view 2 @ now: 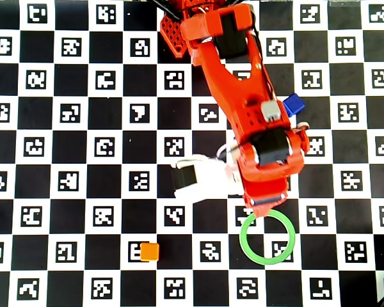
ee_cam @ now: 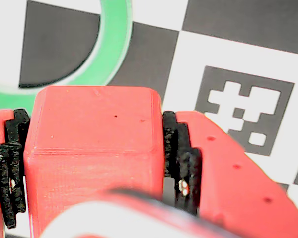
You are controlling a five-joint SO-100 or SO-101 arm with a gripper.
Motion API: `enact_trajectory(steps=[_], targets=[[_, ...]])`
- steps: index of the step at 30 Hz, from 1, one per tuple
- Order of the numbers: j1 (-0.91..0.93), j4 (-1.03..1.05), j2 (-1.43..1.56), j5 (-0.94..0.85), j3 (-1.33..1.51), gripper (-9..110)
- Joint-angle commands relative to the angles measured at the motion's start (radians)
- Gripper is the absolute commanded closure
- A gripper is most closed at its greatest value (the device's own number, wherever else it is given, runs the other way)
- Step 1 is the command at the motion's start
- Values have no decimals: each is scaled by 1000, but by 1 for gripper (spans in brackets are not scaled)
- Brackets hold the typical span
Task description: Grab the red cube then put it in the green circle then put the blue cube on top and finally the orange cube on top
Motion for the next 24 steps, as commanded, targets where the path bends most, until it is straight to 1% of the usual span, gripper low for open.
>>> enact_trajectory(steps=[1,10,24], targets=[[-31,34,-48,29,-183,96],[-64,-14,-268,89,-357,96],[-60,-106,-420,143,-495,96]])
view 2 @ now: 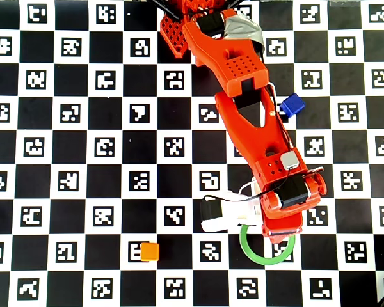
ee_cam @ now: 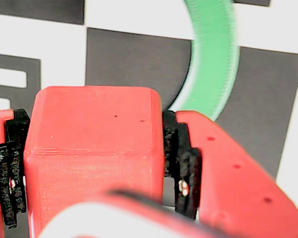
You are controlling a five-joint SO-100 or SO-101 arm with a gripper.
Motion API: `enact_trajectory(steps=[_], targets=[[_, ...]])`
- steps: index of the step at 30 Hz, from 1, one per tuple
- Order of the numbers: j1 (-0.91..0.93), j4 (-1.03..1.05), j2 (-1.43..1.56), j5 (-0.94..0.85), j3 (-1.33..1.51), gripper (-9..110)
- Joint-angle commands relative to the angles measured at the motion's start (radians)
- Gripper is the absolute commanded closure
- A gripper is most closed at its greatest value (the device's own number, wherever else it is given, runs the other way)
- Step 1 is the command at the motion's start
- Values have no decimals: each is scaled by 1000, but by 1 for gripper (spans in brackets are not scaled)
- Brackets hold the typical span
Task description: Grab the red cube then put it in the green circle then put the blue cube on top and finally the orange cube on top
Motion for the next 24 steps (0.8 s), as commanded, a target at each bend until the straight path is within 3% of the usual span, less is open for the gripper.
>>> enact_trajectory(steps=[1,24], targets=[[-2,-21,28,6,-107,96],[51,-72,-86,-20,-170,96]])
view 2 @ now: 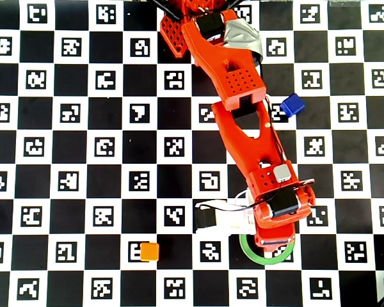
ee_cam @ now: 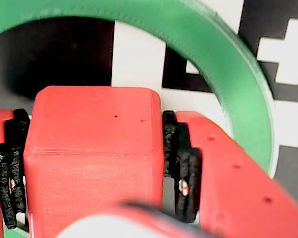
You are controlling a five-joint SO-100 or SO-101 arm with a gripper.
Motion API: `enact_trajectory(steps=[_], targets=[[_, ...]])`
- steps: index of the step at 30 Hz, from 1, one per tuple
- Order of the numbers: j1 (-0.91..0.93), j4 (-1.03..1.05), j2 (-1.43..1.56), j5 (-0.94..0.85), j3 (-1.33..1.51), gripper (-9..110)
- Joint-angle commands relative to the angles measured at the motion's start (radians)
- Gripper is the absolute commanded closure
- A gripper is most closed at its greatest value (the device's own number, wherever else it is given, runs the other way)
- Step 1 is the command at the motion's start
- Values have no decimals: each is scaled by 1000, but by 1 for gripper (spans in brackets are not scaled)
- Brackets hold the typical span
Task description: Grab the red cube then put it in the green circle then put the blue cube on top and finally the orange cube on top
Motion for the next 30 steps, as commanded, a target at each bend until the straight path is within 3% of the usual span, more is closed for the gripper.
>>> enact_trajectory(steps=[1,23,30], targets=[[9,-18,46,-8,-98,96],[-18,-5,31,18,-110,95],[-21,-3,21,48,-120,87]])
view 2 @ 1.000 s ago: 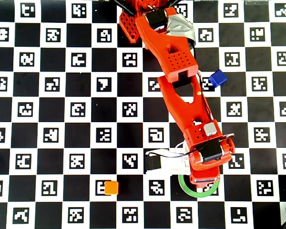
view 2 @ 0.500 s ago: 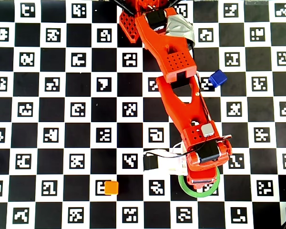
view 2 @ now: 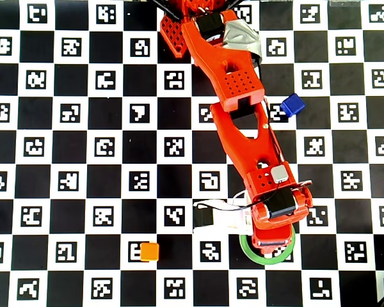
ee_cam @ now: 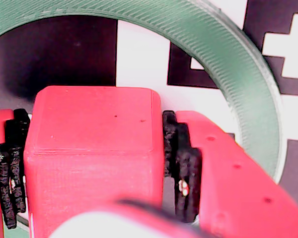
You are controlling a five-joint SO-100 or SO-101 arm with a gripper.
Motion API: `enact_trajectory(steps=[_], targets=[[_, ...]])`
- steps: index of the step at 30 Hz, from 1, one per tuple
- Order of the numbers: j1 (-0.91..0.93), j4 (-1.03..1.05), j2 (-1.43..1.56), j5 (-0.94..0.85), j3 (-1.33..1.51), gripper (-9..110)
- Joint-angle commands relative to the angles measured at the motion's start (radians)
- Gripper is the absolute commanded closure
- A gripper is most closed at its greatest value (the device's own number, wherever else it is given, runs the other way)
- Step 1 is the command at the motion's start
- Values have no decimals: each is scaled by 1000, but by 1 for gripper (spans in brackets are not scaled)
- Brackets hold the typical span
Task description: Grab the red cube then put it in the green circle then put the blue cube on top and finally the orange cube on top
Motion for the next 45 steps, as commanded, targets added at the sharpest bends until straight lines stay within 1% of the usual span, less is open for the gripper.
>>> enact_trajectory(steps=[1,4,6,12,26,33,38,45], targets=[[-17,-3,38,3,-97,86],[-18,5,32,8,-107,78],[-18,11,28,14,-120,69],[-20,29,21,18,-143,62],[-14,129,28,34,-238,52],[-18,175,98,32,-225,51],[-17,202,181,18,-170,50],[31,193,379,-3,57,49]])
